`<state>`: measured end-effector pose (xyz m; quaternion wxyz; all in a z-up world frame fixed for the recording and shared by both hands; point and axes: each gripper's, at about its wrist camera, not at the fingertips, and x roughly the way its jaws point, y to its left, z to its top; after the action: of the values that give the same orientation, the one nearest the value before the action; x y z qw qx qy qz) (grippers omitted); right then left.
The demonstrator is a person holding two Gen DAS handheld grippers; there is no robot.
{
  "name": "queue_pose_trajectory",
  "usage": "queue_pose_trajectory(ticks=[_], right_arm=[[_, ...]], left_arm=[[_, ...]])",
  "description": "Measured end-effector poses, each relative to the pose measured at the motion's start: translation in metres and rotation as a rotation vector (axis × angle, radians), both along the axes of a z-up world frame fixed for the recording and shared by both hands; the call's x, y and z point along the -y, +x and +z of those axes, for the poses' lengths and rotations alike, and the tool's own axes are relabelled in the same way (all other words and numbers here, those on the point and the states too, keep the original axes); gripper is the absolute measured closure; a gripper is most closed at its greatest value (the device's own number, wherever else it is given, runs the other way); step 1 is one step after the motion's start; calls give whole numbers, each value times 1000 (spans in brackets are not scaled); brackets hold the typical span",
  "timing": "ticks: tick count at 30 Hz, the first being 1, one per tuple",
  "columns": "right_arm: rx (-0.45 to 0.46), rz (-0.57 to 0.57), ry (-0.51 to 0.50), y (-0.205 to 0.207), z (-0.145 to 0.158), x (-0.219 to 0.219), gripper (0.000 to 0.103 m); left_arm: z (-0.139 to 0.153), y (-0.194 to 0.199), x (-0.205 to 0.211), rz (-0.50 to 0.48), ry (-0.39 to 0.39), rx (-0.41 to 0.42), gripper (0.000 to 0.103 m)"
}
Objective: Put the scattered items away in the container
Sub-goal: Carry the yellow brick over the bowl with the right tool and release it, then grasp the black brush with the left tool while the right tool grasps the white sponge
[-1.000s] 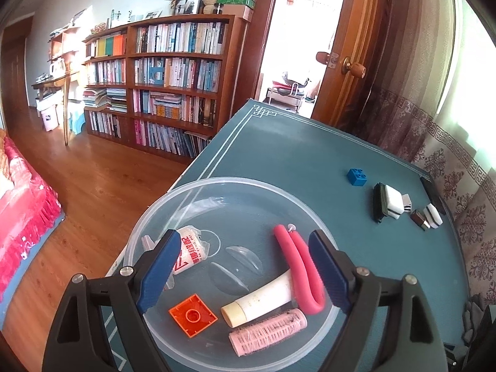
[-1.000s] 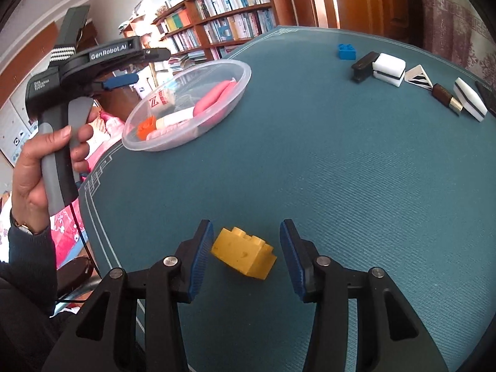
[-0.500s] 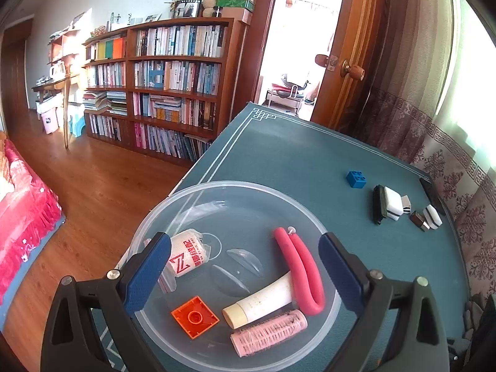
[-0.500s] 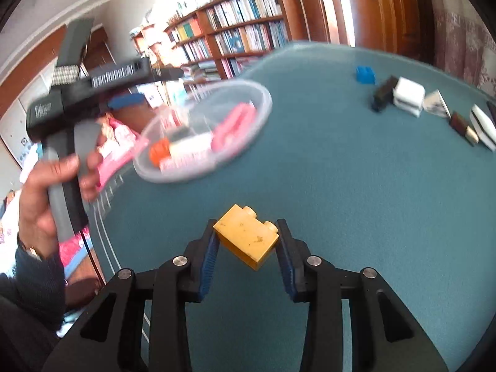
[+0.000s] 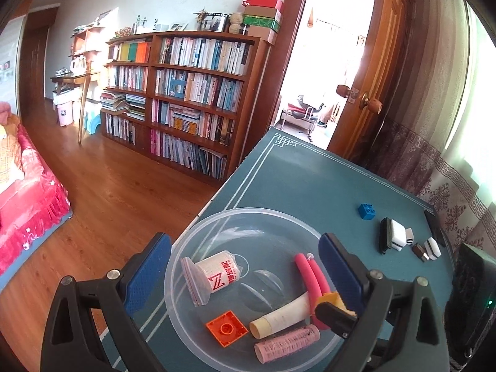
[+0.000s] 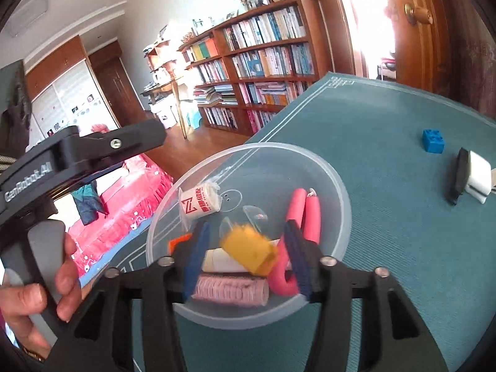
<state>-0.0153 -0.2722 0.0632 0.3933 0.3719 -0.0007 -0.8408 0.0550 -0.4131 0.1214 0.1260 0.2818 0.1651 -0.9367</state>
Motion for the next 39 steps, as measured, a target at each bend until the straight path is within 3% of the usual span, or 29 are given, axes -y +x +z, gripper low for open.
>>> queue_pose_trajectory(ticks=[9, 39], right_arm=[[15, -52, 6, -6, -8, -25, 46], [59, -301, 14, -34, -16, -131, 46]], left_arm=[[-12, -9, 0, 0, 17, 32, 5], [-22, -41, -64, -151, -30, 107, 5]])
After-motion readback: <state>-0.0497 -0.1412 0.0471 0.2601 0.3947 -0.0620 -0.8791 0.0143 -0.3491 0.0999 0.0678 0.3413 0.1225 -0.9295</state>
